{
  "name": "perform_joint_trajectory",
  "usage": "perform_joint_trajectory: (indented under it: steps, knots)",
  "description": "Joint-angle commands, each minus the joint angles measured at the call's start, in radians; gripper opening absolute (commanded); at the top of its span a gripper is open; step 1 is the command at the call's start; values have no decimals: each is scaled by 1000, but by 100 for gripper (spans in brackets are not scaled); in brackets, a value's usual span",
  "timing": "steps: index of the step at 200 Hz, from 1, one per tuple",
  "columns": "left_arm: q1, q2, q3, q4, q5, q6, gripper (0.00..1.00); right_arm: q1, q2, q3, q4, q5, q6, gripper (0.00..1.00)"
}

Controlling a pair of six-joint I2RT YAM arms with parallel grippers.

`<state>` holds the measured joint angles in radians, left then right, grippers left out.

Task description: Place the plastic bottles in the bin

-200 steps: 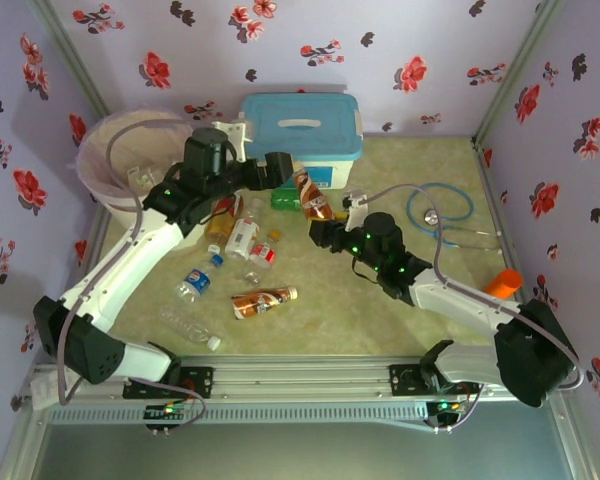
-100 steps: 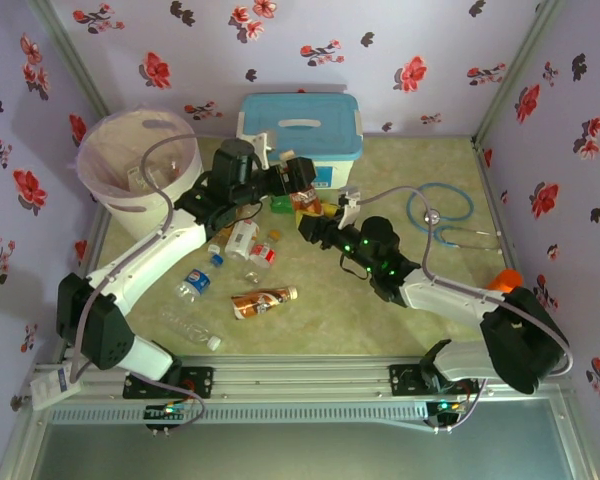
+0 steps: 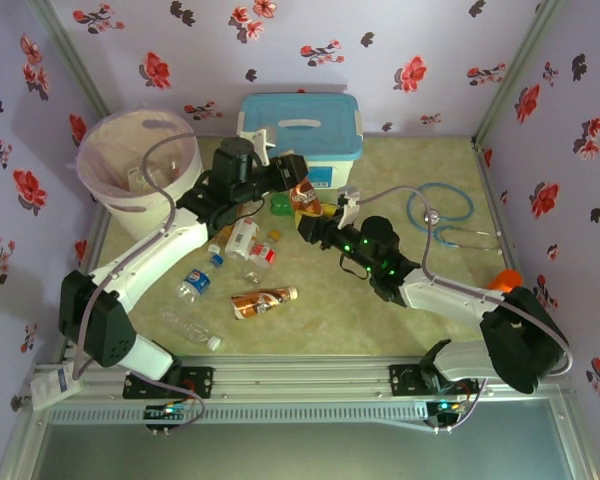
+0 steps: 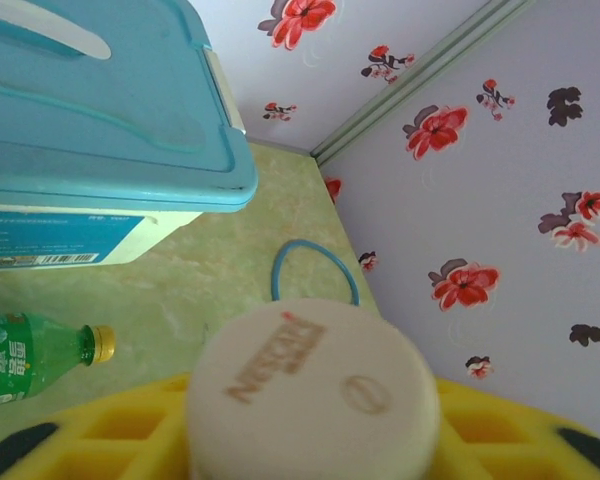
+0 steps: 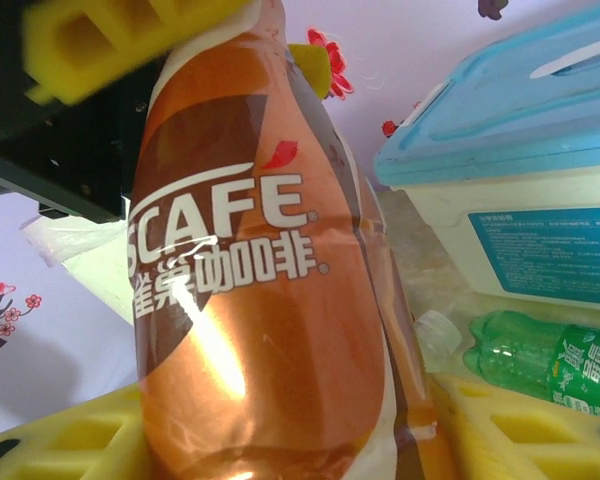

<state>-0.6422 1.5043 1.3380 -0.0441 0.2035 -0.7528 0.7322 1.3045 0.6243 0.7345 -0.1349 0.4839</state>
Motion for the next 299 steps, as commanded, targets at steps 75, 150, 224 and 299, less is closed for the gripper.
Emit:
perform_joint_trajectory:
  steps: [75, 150, 224, 299]
  knots:
    - [87, 4, 196, -84, 2, 111, 33, -18, -96, 74, -192, 5, 8, 99]
    - [406, -62, 395, -293, -45, 249, 13, -108, -225, -45, -331, -3, 40, 99]
    - [732, -95, 343, -376, -64, 270, 0, -119, -261, -36, -427, -12, 25, 99]
    - [851, 76, 390, -402, 3, 237, 0, -119, -229, -31, -418, -52, 61, 99]
